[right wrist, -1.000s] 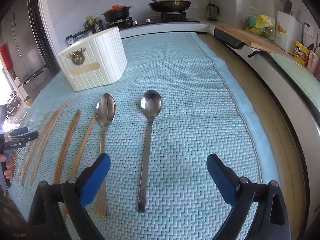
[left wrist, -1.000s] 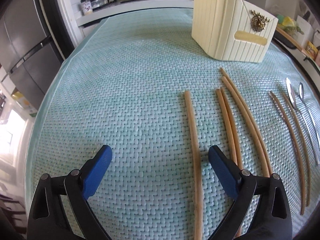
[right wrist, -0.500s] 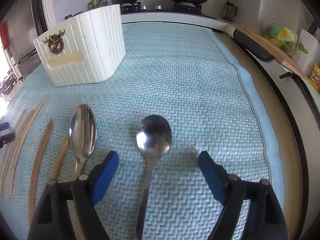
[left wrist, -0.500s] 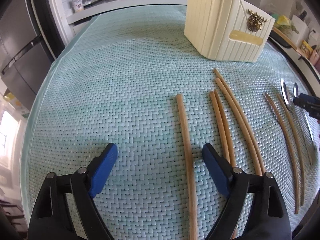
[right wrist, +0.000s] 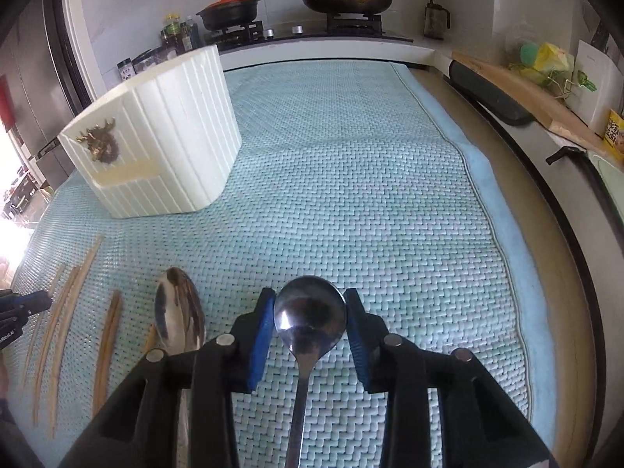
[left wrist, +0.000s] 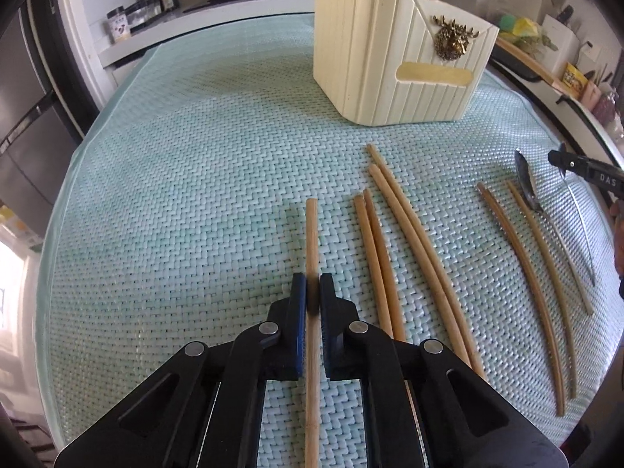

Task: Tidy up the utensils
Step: 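Close the left tool on a wooden chopstick while the right tool grips a steel spoon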

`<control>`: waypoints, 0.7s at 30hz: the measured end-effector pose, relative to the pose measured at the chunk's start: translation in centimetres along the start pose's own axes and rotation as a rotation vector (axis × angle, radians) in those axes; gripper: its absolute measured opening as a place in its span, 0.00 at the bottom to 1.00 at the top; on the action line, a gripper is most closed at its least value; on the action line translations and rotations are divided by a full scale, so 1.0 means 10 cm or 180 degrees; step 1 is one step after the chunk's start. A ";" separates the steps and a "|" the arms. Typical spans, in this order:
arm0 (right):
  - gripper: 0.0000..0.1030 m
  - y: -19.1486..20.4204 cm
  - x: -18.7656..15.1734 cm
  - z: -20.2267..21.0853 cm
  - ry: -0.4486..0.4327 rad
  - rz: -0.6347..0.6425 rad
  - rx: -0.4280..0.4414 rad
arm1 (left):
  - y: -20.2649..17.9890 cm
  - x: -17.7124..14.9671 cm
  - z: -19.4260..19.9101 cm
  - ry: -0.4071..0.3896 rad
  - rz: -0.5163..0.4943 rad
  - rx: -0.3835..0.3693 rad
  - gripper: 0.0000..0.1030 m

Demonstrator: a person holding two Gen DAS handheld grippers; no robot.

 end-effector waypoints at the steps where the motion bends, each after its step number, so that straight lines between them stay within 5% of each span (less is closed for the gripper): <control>1: 0.35 0.00 0.02 0.07 -0.0051 0.0015 0.0020 | 0.02 0.01 0.06 -0.0066 0.0020 -0.0020 0.05; 10: 0.34 0.31 0.03 0.89 -0.0497 0.0263 0.0318 | 0.10 0.06 0.78 -0.0645 0.0116 -0.0221 0.05; 21: 0.34 0.64 0.06 1.45 -0.0739 0.0459 0.0562 | 0.19 0.04 1.40 -0.1062 0.0368 -0.0425 0.05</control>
Point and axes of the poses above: each gripper's, at about its wrist camera, not at the fingertips, and z roughly against the way its jaws point, y to its left, x to its top, the point moved 1 cm from there along -z, roughly the way its jaws point, and after that the axes turned 2 degrees about -y, right-handed, at the moved point
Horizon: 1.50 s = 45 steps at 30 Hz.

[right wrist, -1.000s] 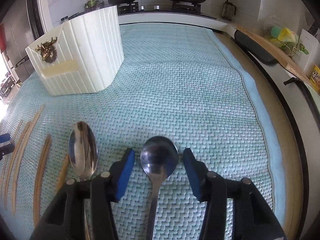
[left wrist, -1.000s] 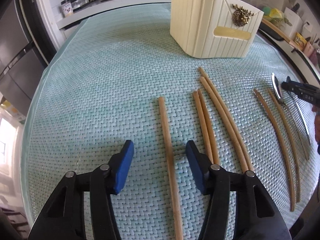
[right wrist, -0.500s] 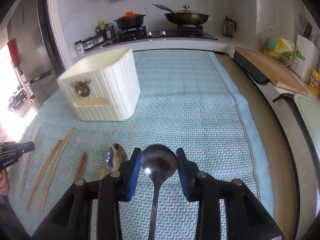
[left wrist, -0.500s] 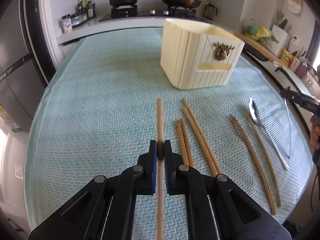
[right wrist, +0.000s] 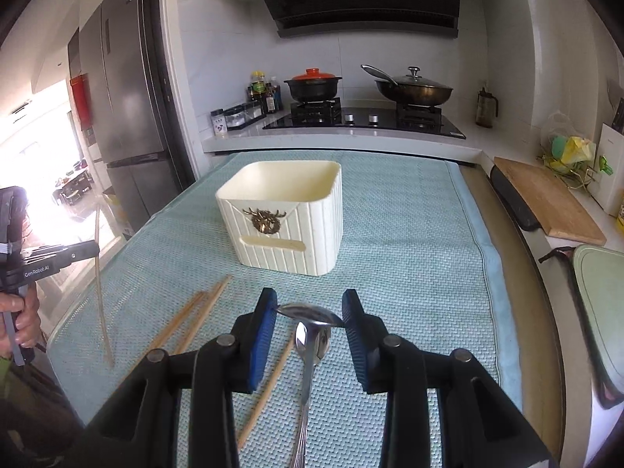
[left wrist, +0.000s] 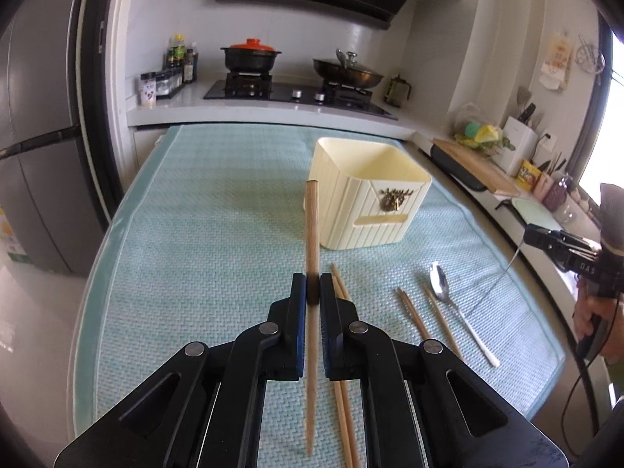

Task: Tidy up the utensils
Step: 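Close the left tool on a wooden chopstick while the right tool grips a steel spoon, then lower the chopstick into the cream holder while the right tool drops the spoon in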

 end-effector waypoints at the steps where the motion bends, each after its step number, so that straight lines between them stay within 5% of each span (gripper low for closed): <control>1: 0.34 0.01 0.02 0.01 -0.0012 -0.0003 0.0005 | -0.01 0.01 0.03 -0.0024 0.0001 -0.0010 0.05; 16: 0.34 0.03 0.25 0.13 -0.0098 0.0009 -0.0019 | -0.06 0.34 0.14 -0.0198 0.0117 -0.0138 0.05; 29: 0.34 0.14 1.45 0.11 -0.0447 0.0177 -0.0052 | -0.41 1.77 -0.10 -0.0600 0.0010 -0.0221 0.05; 36: 0.34 0.25 2.02 -0.26 -0.0610 0.0290 -0.0103 | -0.56 2.37 -0.42 -0.0938 0.0108 -0.0057 0.05; 45: 0.34 0.07 1.98 -1.06 -0.0258 0.0102 -0.0023 | -0.56 2.39 -1.26 -0.0868 0.0221 0.0230 0.05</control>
Point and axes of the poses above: each gripper's, at about its wrist camera, not at the fingertips, and z roughly against the way its jaws point, y to its left, x to its top, the point moved 1 cm from there along -z, roughly the way its jaws point, and after that the axes turned 2 degrees about -y, right-handed, at the moved point
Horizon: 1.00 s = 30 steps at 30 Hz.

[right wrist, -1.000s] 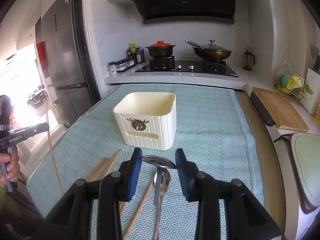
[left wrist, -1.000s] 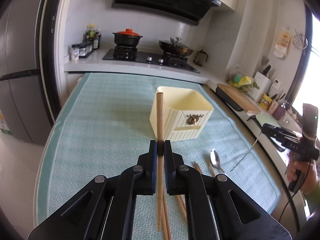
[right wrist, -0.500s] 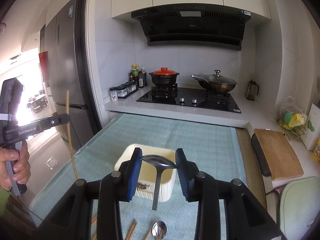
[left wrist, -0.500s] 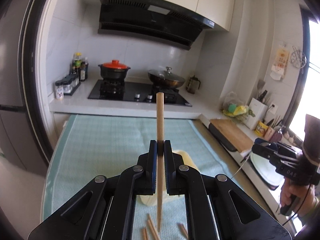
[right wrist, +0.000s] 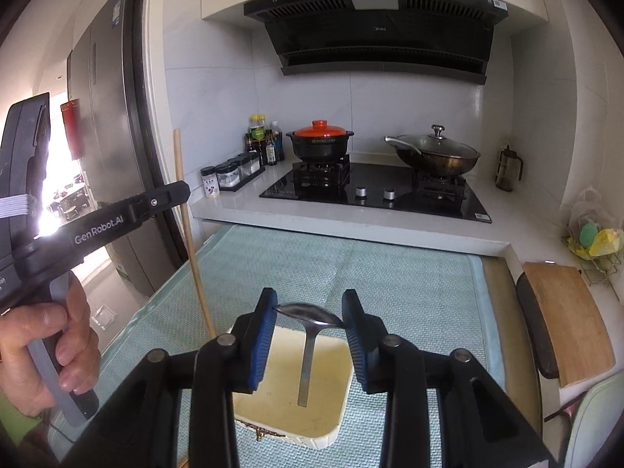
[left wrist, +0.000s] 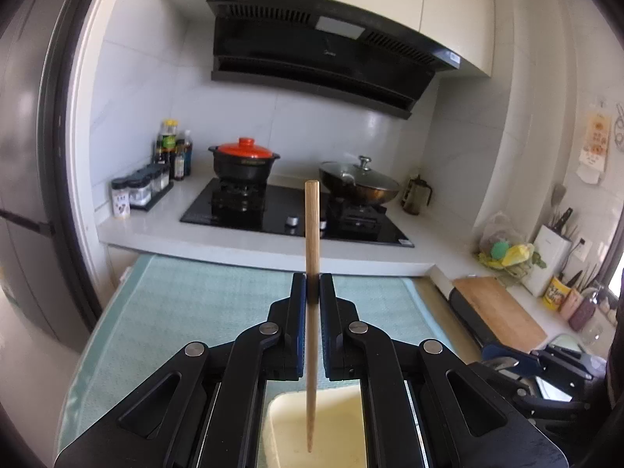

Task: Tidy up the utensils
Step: 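Lower the chopstick into the cream holder while the right tool drops the spoon in, then withdraw both open tools from the holder back toward the loose utensils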

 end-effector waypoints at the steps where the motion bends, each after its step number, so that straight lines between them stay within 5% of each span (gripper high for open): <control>1: 0.34 -0.02 -0.04 -0.08 0.0051 -0.0015 0.0001 | 0.02 -0.06 -0.08 0.0048 0.0042 0.0005 0.05; 13: 0.34 -0.25 -0.44 -0.87 0.0673 -0.0317 -0.0022 | 0.18 -0.65 -0.72 0.0766 0.0115 0.0161 0.08; 14: 0.35 -0.26 -0.44 -0.88 0.0690 -0.0344 -0.0035 | 0.22 -0.65 -0.72 0.0814 0.0165 0.0149 0.10; 16: 0.39 -0.27 -0.37 -0.85 0.0662 -0.0378 -0.0049 | 0.30 -0.61 -0.63 0.0832 0.0269 0.0131 0.37; 17: 0.46 -0.27 -0.33 -0.78 0.0610 -0.0374 -0.0053 | 0.34 -0.57 -0.53 0.0779 0.0287 0.0147 0.51; 25: 0.57 -0.21 -0.19 0.32 0.0069 -0.0182 -0.0053 | 0.57 -0.35 0.75 0.0508 -0.0316 0.0347 0.95; 30: 0.60 -0.26 -0.72 1.03 0.0011 0.0005 -0.0134 | 0.77 -0.72 1.70 0.0461 -0.0638 0.0470 0.97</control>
Point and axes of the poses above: each gripper's, at about its wrist camera, not at the fingertips, and z roughly against the way its jaws point, y to its left, x to its top, the point moved 1 cm from there along -z, roughly the way its jaws point, and after that the axes turned 2 degrees about -y, right-handed, at the moved point
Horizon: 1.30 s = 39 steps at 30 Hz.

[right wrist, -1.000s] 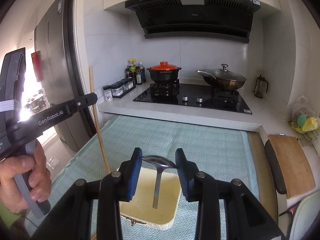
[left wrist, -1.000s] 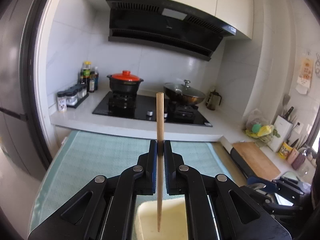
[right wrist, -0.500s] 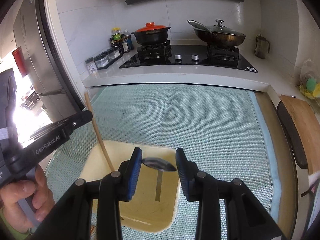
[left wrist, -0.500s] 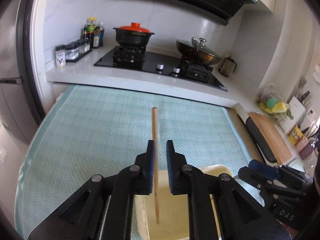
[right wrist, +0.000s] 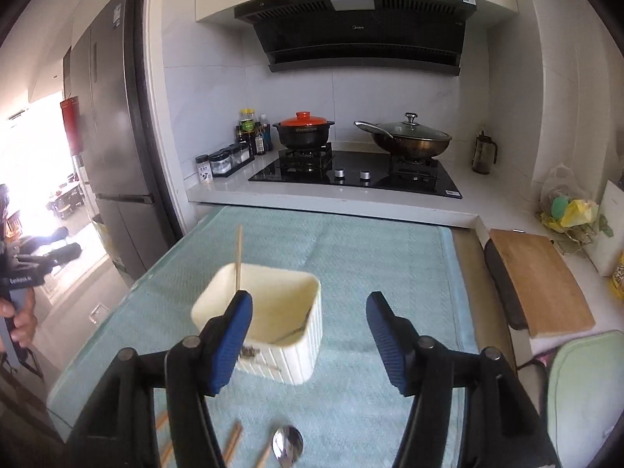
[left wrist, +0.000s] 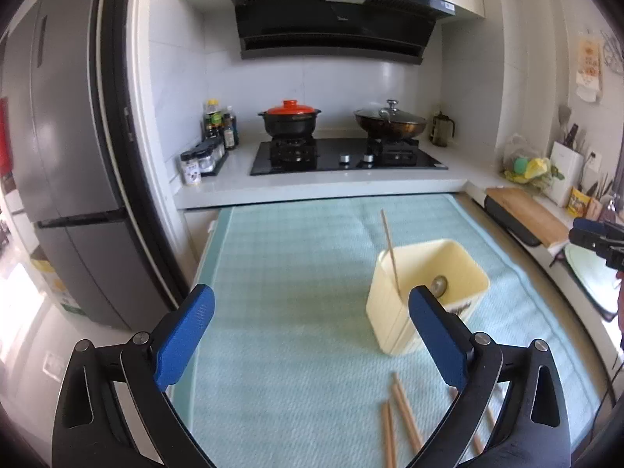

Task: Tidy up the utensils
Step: 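Withdraw both open tools from the holder back toward the loose utensils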

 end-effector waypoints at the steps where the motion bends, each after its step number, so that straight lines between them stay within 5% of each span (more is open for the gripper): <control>1: 0.60 -0.02 -0.15 0.12 0.0003 0.0039 -0.0047 | 0.04 -0.14 0.12 0.0024 -0.0023 0.0034 0.97; 11: 0.60 0.08 -1.88 0.89 0.0014 0.0033 -0.0635 | -0.13 -1.89 0.57 0.0586 0.0113 0.0100 0.98; 17: 0.60 0.25 -2.64 1.00 0.0228 -0.0193 -0.0724 | -0.39 -2.39 0.39 0.0875 0.0271 -0.0132 0.98; 23: 0.60 0.32 -2.73 1.00 0.0286 -0.0256 -0.0655 | -0.50 -2.40 0.33 0.0874 0.0344 -0.0325 0.98; 39: 0.60 0.51 -2.64 1.01 0.0205 -0.0325 -0.0444 | -0.52 -2.42 -0.50 0.1229 0.0205 -0.0184 0.98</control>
Point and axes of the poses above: each gripper's, at about its wrist camera, not at the fingertips, and z roughly against the way its jaws point, y to its left, x to its top, the point moved 1 cm from there along -z, roughly the way its jaws point, and after that the axes turned 2 degrees about -y, right-handed, at the moved point
